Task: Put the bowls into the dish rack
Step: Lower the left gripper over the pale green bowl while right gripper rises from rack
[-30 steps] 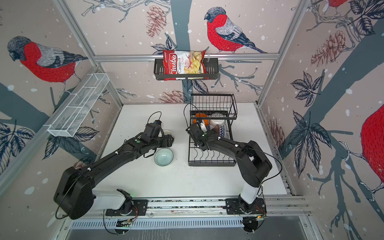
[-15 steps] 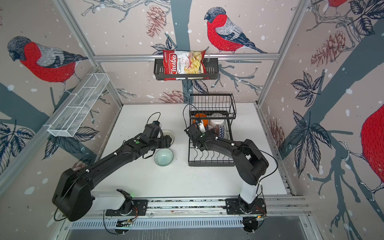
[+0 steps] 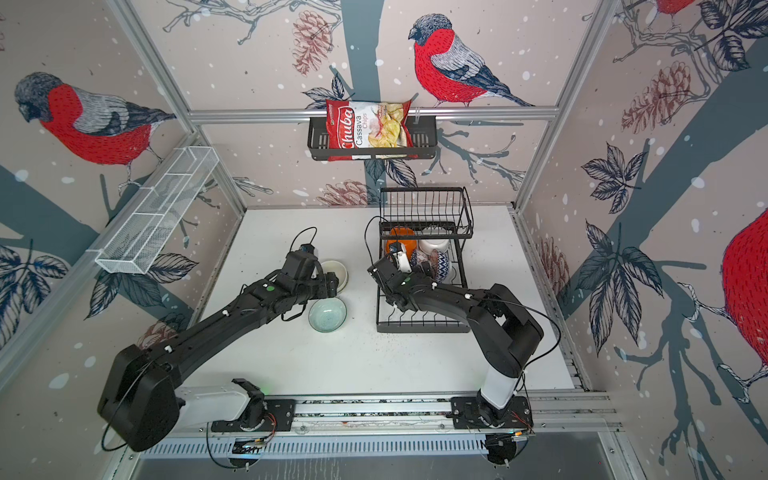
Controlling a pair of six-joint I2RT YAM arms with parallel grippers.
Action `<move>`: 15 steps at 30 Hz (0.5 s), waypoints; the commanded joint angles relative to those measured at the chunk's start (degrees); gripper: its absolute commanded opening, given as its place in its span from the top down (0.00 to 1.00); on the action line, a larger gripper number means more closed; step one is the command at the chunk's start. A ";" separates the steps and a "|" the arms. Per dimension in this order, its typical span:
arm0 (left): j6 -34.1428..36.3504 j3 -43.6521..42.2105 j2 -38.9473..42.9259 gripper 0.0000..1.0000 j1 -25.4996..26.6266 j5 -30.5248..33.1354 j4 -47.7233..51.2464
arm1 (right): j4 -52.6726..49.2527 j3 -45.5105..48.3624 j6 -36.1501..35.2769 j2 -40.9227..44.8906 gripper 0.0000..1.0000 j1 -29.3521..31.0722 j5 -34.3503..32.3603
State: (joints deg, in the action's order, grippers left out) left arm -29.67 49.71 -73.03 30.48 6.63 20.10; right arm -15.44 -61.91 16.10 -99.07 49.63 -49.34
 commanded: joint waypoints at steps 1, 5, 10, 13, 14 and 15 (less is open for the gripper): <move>-0.01 -0.49 0.71 0.14 -0.09 1.01 0.33 | 1.23 -0.33 -1.65 -0.46 0.01 0.79 -2.39; -0.05 -1.12 1.42 0.14 -0.24 1.45 0.35 | 0.53 -0.82 -1.56 0.04 0.00 1.82 -3.06; -0.16 -2.06 2.00 0.14 -0.29 2.07 1.47 | -0.41 -1.49 -1.31 2.21 0.00 2.50 -1.79; -0.38 -2.05 1.95 0.14 -0.25 2.32 3.11 | -0.64 -1.85 -1.84 3.62 0.01 2.66 0.70; -0.39 -2.04 2.10 0.14 -0.34 2.33 3.92 | -0.57 -1.90 -2.20 4.09 0.00 2.67 1.90; -0.41 -2.08 2.19 0.14 -0.33 2.42 4.54 | -0.40 -1.90 -2.85 4.77 0.01 2.60 3.42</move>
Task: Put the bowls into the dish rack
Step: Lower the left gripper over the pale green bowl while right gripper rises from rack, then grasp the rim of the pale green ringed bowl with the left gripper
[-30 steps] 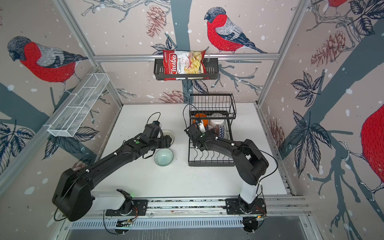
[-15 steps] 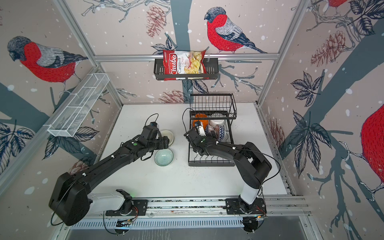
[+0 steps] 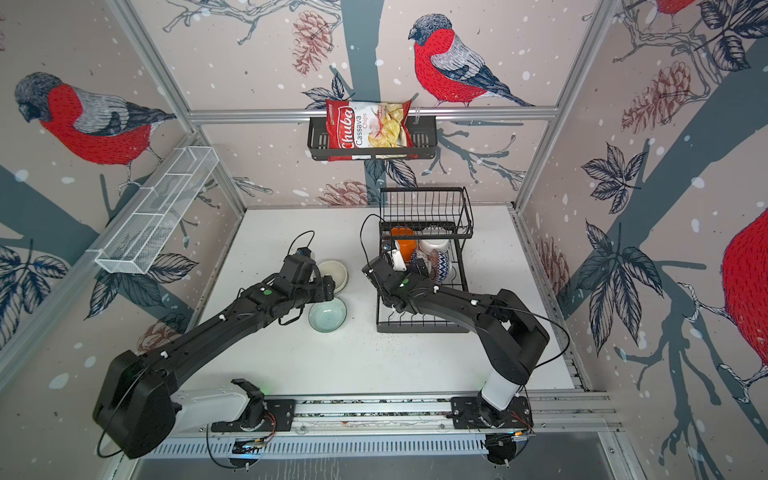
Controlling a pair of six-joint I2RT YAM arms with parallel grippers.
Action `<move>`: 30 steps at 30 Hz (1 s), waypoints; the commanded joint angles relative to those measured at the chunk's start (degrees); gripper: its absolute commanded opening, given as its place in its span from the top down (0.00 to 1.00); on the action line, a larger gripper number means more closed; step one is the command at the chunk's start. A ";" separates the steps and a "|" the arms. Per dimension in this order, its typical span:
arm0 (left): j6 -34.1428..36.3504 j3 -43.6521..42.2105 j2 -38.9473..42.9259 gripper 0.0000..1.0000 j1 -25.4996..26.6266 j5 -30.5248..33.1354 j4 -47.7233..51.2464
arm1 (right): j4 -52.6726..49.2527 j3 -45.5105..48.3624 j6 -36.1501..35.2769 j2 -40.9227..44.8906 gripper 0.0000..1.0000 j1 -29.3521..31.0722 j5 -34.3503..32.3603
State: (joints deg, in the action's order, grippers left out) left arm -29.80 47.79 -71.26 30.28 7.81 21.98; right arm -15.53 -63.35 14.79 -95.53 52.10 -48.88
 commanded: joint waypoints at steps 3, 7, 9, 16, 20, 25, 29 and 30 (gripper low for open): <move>-0.35 -0.40 0.46 0.14 -0.14 1.68 4.57 | -0.16 -0.67 -2.82 2.70 0.01 0.19 7.49; -0.42 -0.65 0.10 0.15 -0.26 1.71 7.37 | 0.51 -0.90 -4.57 4.50 0.00 0.35 14.61; -0.41 -0.85 0.00 0.15 -0.24 1.69 8.60 | 1.04 -0.88 -4.66 5.18 0.00 0.41 16.52; -1.70 -3.21 0.41 0.18 -0.31 1.13 10.01 | 4.72 0.74 -4.77 8.71 0.00 0.37 19.50; -3.03 -4.66 0.19 0.24 -0.23 1.10 10.21 | 6.58 1.63 -4.56 9.96 0.01 0.37 20.43; -4.03 -6.16 -0.36 0.36 -0.24 0.06 8.73 | 7.63 2.09 -4.42 10.01 0.01 0.32 21.21; -4.86 -6.20 -2.05 0.45 -0.23 -0.86 8.61 | 8.15 2.53 -4.25 9.82 0.01 0.37 21.42; -5.09 -6.24 -2.44 0.46 -0.31 -1.09 8.70 | 8.32 2.69 -4.16 9.75 0.00 0.33 21.44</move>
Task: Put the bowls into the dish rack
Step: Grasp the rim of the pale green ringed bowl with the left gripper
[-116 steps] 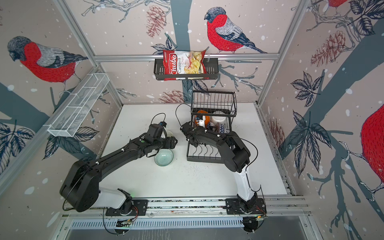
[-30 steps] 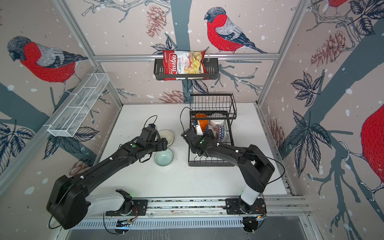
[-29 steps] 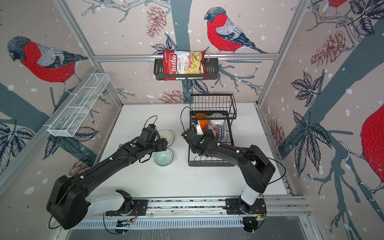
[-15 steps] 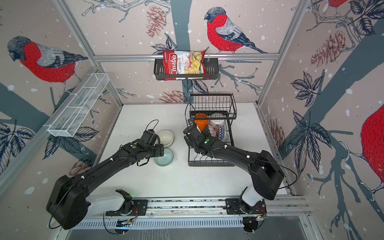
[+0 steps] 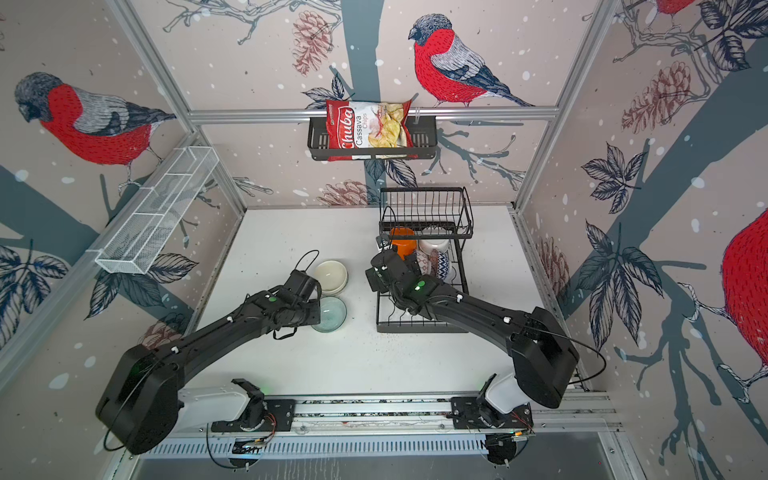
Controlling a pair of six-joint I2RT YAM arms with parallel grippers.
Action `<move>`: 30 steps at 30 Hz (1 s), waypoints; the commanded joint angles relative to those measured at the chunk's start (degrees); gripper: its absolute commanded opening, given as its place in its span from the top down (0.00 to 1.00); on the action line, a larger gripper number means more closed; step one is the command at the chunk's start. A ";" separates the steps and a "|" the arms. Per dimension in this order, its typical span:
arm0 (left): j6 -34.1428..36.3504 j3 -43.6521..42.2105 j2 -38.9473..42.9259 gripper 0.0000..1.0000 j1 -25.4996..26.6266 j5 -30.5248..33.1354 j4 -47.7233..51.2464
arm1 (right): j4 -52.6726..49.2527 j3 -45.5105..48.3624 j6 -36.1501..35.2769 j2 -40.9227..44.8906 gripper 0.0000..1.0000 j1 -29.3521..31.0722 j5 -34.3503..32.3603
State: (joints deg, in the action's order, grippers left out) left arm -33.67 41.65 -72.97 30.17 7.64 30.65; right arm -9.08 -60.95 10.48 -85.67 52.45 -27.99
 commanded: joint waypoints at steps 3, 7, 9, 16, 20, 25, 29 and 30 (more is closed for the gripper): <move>-1.81 -0.19 -1.84 0.53 -0.13 -1.47 0.03 | 2.14 0.72 0.33 -0.26 0.00 -0.05 0.46; -2.15 -0.34 -3.26 0.62 -0.15 -1.74 -0.48 | 2.41 1.01 0.48 -0.53 0.00 -0.02 0.55; -2.28 -0.34 -3.88 0.66 -0.20 -1.73 -0.60 | 2.41 1.11 0.42 -0.75 0.00 0.01 0.50; -2.36 -0.35 -4.16 0.85 -0.19 -1.48 -0.82 | 2.61 1.14 0.24 -1.35 0.01 -0.06 0.40; -2.13 -0.51 -3.72 0.94 -0.15 -1.07 -0.42 | 2.62 0.94 0.24 -1.77 0.01 -0.06 0.63; -1.76 -0.10 -2.47 1.00 -0.15 -0.96 0.42 | 2.73 0.57 0.02 -2.15 0.00 -0.07 1.07; -0.56 0.18 -0.49 1.00 -0.16 -1.60 0.89 | 2.41 0.17 -0.11 -2.49 0.00 -0.06 2.03; -0.09 0.18 0.24 1.00 -0.15 -2.05 0.90 | 2.09 -0.10 -0.07 -2.73 0.01 -0.08 2.50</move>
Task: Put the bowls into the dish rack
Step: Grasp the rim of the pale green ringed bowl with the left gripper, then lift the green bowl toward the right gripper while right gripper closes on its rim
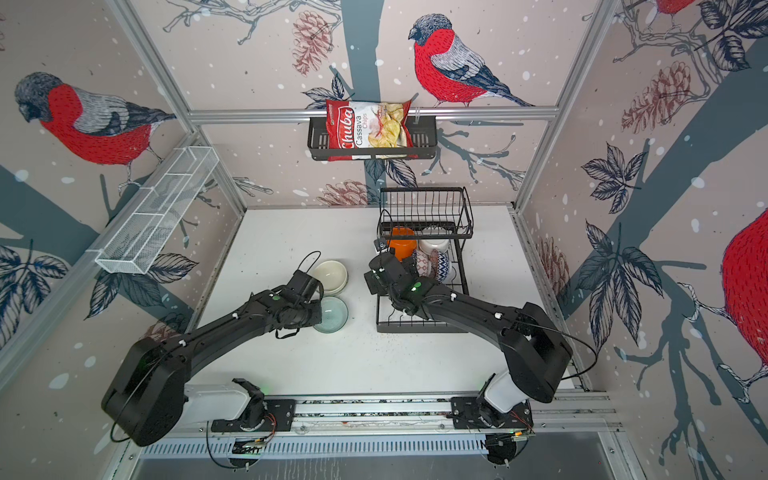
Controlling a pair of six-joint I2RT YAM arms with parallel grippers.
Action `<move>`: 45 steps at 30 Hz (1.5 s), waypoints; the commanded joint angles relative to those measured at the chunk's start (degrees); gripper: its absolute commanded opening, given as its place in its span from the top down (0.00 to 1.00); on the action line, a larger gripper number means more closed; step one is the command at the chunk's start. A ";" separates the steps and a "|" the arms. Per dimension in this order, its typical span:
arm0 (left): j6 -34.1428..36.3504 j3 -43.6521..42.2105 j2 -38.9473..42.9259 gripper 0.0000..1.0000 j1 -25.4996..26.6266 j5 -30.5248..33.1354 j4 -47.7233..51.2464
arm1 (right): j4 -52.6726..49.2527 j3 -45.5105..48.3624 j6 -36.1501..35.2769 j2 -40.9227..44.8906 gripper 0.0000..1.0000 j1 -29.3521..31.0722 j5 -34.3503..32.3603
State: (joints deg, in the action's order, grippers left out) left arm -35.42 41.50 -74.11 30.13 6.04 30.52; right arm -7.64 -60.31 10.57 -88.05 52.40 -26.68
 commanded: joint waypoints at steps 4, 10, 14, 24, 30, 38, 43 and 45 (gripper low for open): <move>4.46 0.78 4.54 1.00 -0.14 -4.45 0.02 | -2.62 -3.14 0.45 -1.51 0.00 -0.28 2.68; 5.15 1.63 9.05 1.00 -0.12 -7.61 -2.68 | -4.16 -4.61 1.07 -0.16 0.00 -0.30 7.24; 5.01 3.19 9.90 1.00 -0.03 -9.10 -4.10 | -7.09 -7.34 2.88 0.90 0.01 -0.28 9.08; 3.50 5.08 7.80 1.00 1.06 -8.13 -11.18 | -10.32 -10.98 5.04 2.75 0.08 -0.65 17.62; 2.65 8.79 2.94 1.00 2.15 -5.67 -13.78 | -11.12 -11.36 5.52 1.89 0.19 -1.16 21.26; 2.85 14.20 -4.21 1.00 2.91 -5.95 -15.05 | -12.31 -11.17 6.16 0.07 0.38 -1.43 21.33; 3.35 15.37 -6.79 1.00 3.27 -6.31 -15.00 | -12.14 -10.50 6.68 -0.58 0.43 -1.43 20.66; 3.51 16.74 -6.93 1.00 3.39 -6.31 -15.21 | -12.22 -10.29 7.25 -1.09 0.48 -1.43 19.00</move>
State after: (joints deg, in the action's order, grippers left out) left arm -32.56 56.21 -80.93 33.41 0.05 18.57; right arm -19.86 -70.83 16.67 -88.62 50.96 -5.69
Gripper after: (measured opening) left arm 0.097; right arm 0.536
